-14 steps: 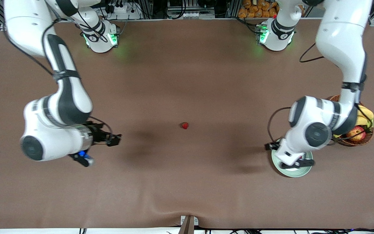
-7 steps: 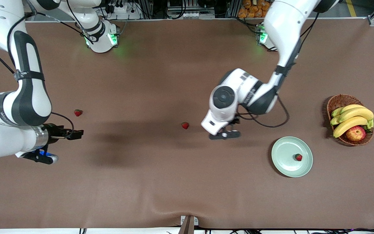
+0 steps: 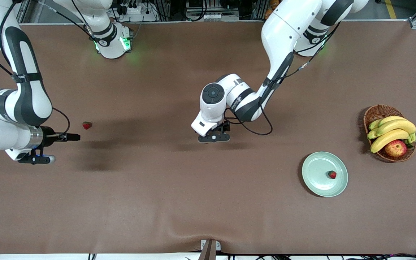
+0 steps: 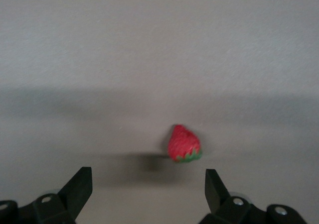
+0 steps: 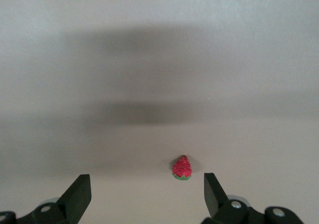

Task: Collect all strawberries into plate
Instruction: 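Grasp the second strawberry with the left gripper while the right gripper reaches the third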

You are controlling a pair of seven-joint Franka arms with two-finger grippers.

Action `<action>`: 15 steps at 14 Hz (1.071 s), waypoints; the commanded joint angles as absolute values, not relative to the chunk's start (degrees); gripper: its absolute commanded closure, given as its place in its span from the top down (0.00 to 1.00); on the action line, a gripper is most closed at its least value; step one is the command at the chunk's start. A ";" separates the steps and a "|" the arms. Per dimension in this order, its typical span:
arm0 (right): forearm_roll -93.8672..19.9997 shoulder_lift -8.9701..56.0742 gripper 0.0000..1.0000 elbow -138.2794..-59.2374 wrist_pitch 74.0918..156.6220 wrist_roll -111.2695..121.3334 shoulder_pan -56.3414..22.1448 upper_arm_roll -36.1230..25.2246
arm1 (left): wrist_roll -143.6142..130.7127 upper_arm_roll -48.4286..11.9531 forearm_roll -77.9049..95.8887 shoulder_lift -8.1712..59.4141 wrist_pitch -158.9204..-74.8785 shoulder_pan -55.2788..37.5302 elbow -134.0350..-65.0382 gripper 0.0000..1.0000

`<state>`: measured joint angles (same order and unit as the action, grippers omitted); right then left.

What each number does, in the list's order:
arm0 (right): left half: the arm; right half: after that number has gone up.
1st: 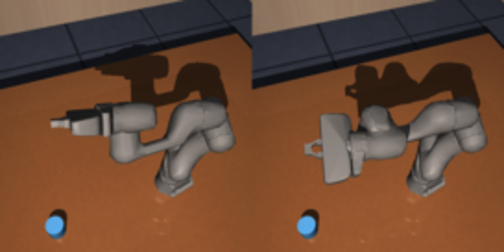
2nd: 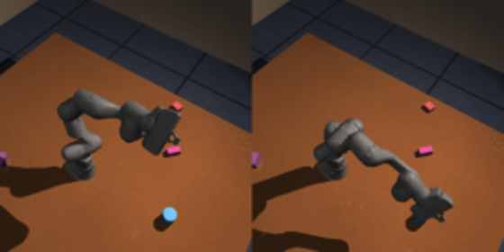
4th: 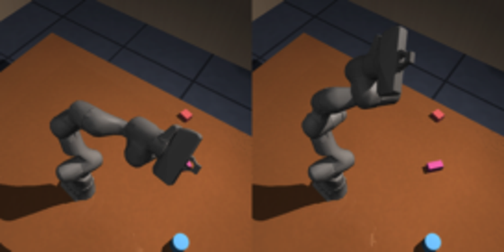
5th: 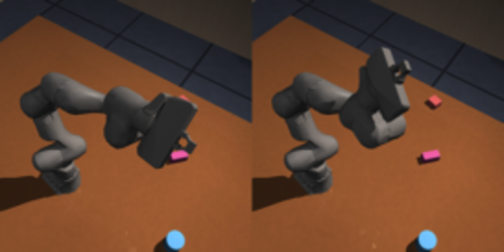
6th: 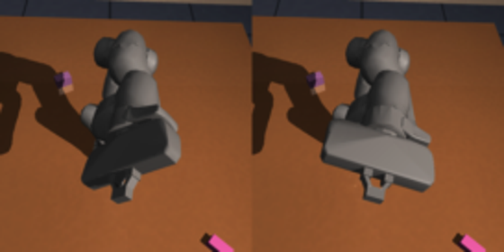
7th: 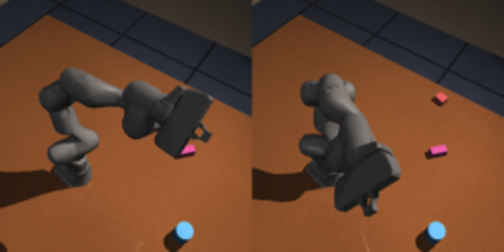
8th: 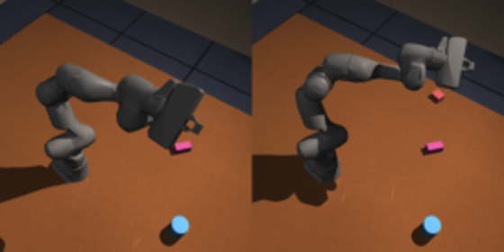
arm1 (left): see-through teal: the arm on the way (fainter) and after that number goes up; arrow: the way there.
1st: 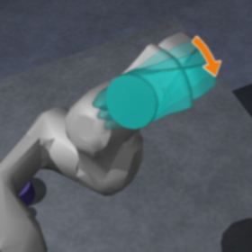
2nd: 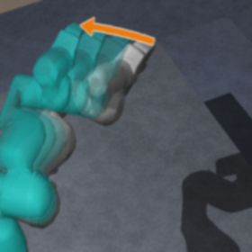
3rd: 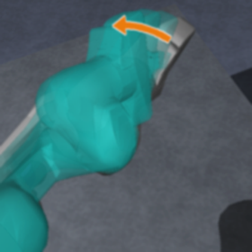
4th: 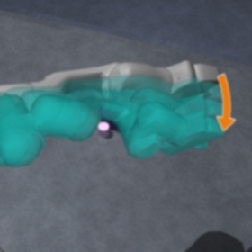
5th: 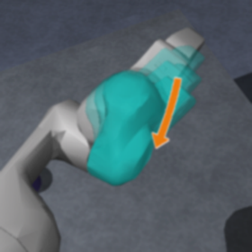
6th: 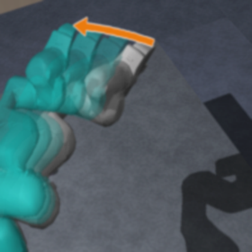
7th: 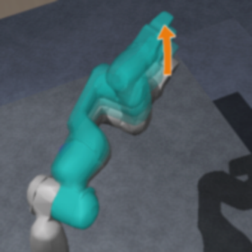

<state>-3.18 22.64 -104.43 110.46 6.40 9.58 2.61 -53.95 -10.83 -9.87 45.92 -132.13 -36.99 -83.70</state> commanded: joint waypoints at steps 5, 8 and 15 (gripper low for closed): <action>-1.93 17.40 1.00 -121.63 125.15 10.19 11.86 3.52 | -53.79 -9.84 -9.67 51.24 -136.93 -38.93 -78.40 1.00; -1.93 17.40 0.98 -124.27 126.73 13.61 13.88 3.60 | -53.61 -5.99 -9.67 52.91 -139.22 -41.91 -77.52 1.00; -1.93 18.19 0.67 -128.93 132.62 14.33 14.50 3.60 | -53.79 -4.75 -9.58 52.91 -139.22 -43.24 -77.70 0.90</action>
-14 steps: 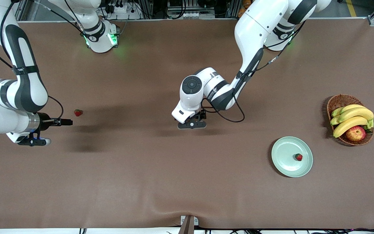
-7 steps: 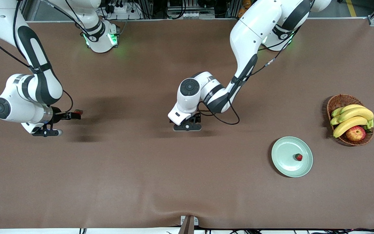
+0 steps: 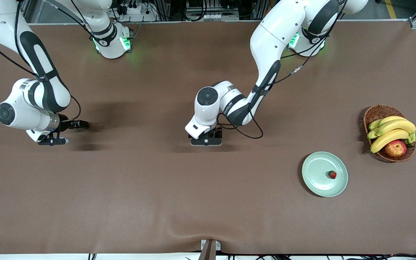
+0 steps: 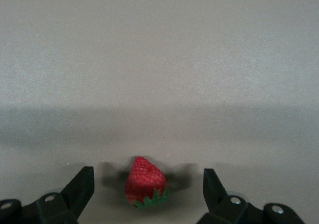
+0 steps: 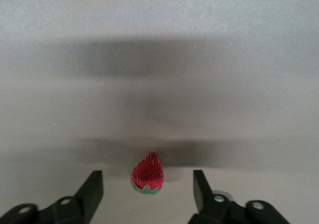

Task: Collect all strawberries into plate
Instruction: 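Carry the strawberry to the plate with the left gripper while the right gripper grasps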

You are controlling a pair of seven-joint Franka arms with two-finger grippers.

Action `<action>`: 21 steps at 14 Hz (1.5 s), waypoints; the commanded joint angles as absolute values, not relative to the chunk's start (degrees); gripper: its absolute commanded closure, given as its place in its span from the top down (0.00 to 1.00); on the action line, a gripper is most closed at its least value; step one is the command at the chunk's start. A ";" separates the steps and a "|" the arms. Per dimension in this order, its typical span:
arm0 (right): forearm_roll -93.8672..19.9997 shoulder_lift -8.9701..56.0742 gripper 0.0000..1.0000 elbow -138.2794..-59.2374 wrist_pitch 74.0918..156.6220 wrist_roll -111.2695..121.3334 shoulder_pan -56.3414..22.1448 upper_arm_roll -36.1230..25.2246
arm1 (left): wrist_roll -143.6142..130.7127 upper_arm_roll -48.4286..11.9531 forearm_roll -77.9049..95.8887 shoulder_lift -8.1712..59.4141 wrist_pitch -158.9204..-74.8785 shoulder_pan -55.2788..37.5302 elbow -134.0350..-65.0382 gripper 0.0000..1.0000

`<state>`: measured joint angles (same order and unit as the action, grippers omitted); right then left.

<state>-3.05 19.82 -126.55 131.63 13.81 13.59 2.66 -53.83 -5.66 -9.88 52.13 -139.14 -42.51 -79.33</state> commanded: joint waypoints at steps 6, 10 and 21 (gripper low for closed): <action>-1.93 19.42 0.60 -131.04 136.67 14.50 14.41 3.60 | -57.38 -4.75 -9.23 52.82 -139.22 -43.42 -77.96 0.06; -1.93 19.95 0.32 -131.13 137.11 14.50 14.50 3.60 | -58.36 -4.83 -9.14 52.30 -139.04 -43.51 -78.22 0.00; -2.81 18.46 0.00 -119.56 119.39 12.84 13.45 4.22 | -61.35 -4.57 -7.82 41.22 -120.77 -24.20 -78.92 0.00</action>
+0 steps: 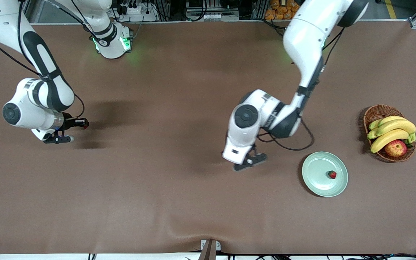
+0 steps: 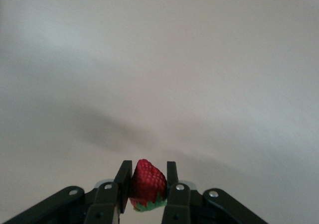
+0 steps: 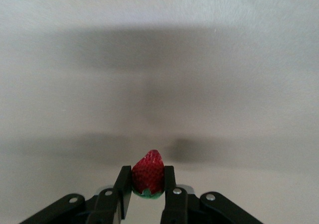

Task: Collect all strawberries into plate
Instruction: 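Carry the strawberry to the plate with the left gripper while the right gripper grasps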

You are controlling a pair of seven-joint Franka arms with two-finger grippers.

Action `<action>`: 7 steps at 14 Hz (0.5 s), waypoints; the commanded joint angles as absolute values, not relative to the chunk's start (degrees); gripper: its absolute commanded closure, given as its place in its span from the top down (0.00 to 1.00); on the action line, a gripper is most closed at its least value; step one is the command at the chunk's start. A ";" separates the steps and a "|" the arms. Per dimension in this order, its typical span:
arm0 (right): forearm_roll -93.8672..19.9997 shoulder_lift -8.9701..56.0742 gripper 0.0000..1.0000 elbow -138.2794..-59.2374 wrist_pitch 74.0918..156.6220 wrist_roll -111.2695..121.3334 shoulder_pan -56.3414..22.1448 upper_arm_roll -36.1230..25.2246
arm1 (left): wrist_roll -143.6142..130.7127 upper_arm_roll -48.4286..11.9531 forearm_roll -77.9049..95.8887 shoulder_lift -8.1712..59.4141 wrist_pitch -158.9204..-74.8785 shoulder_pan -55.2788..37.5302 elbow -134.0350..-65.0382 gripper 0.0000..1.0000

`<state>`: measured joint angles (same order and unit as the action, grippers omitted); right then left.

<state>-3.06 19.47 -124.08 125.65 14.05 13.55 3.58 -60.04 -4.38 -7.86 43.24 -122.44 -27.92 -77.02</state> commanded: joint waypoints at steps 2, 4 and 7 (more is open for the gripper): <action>-3.77 18.54 0.00 -115.51 114.98 9.69 11.70 4.22 | -60.47 -4.66 -7.91 40.35 -120.59 -19.19 -80.06 0.00; -6.57 18.54 0.00 -112.86 112.51 5.65 9.42 4.22 | -59.60 -4.75 -7.91 39.90 -120.59 -14.44 -81.29 0.00; -12.03 18.63 0.00 -111.01 111.62 -2.43 4.77 4.04 | -56.54 -4.75 -8.09 39.12 -120.67 -8.99 -84.36 0.00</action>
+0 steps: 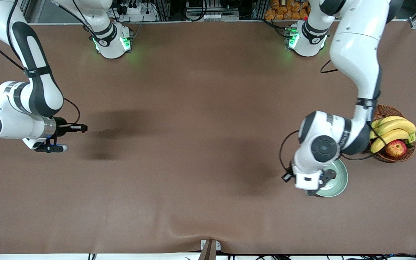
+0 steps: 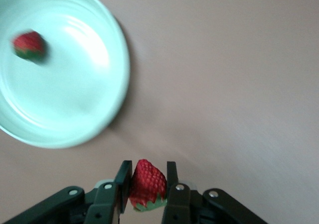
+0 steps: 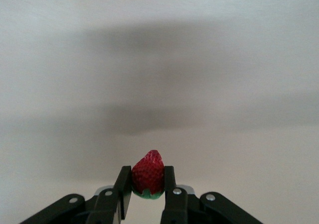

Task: Collect all strawberries into plate
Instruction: 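Carry the strawberry to the plate with the left gripper while the right gripper grasps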

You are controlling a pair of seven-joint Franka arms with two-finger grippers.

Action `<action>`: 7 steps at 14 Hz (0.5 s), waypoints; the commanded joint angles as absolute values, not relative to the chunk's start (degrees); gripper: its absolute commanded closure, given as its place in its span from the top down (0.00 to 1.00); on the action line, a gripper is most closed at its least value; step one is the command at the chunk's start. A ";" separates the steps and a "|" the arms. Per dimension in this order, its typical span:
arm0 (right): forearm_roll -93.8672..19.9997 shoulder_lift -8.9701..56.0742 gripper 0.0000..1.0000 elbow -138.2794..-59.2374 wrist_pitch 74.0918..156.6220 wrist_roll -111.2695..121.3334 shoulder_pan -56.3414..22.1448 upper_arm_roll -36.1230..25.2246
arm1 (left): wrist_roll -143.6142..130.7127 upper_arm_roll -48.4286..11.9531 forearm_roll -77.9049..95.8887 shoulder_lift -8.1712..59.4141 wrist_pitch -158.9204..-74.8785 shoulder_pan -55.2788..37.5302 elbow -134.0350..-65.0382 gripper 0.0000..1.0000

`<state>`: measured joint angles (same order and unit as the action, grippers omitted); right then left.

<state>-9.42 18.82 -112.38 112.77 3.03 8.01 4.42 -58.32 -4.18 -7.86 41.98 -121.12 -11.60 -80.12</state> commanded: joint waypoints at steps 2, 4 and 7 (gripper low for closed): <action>-12.39 19.07 0.00 -109.00 111.71 -10.94 0.55 4.13 | -50.74 -4.92 -8.09 38.24 -121.37 -5.99 -86.91 0.00; -12.48 19.51 0.00 -106.01 111.88 -20.43 -5.07 4.13 | -47.47 -5.01 -8.09 38.06 -123.21 -3.79 -88.59 0.00; -12.57 22.93 0.00 -100.47 112.50 -34.06 -12.90 4.13 | -42.82 -5.10 -8.09 38.06 -125.59 -1.15 -91.22 0.00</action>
<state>-12.14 19.43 -105.39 112.91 -26.57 -8.79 4.80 -45.43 -4.38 -7.87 40.46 -123.62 -2.73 -86.91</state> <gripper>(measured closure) 0.692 0.678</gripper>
